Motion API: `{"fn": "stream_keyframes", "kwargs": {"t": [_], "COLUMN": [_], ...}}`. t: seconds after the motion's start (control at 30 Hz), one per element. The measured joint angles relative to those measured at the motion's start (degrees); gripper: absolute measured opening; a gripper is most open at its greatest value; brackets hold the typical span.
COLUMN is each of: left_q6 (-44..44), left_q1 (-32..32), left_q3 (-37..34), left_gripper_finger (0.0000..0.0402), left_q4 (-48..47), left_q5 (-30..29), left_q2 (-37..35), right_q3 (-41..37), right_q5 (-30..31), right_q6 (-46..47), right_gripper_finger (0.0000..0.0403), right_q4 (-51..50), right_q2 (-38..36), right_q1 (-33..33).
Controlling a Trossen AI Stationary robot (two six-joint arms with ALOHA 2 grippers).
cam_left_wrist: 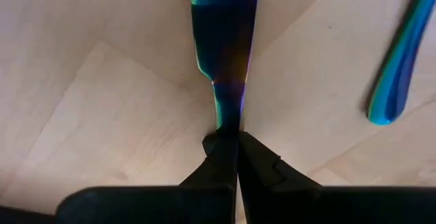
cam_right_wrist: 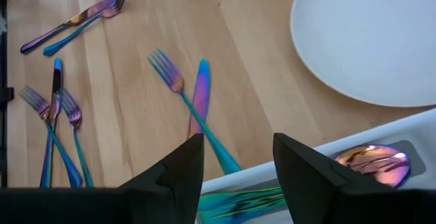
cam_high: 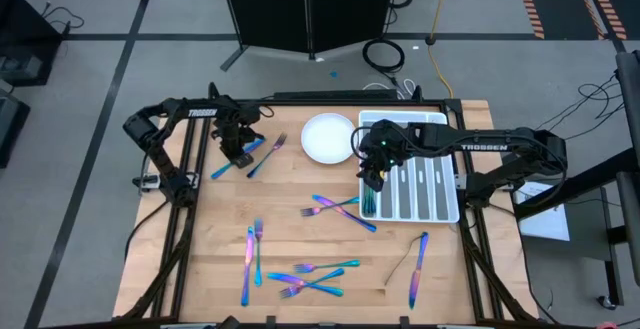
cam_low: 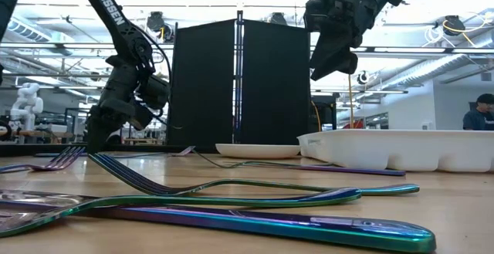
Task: Sort silverware
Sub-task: Put the purple table knife on the white silverware tray
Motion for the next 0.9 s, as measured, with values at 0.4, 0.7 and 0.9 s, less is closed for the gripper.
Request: {"fn": "stream_keyframes", "kwargs": {"t": [0.4,0.7,0.9], "left_q6": [3.4,-1.0,-7.1], "left_q1": [1.4,1.4,1.3], "left_q3": [-0.2,-0.1,0.0], "left_gripper_finger": [0.0004,0.0004,0.0004], "left_q4": [1.1,2.7,5.8], "left_q5": [16.0,15.9,15.5], "left_q2": [0.2,0.1,0.0], "right_q3": [0.0,0.0,0.0], "right_q5": [0.0,0.0,0.0], "right_q6": [0.4,1.3,1.3], "right_gripper_finger": [0.0167,0.0167,0.0167], "right_q4": [-0.2,-1.0,-1.1], "right_q2": [0.0,0.0,0.0], "right_q1": [2.5,2.5,2.5]}}
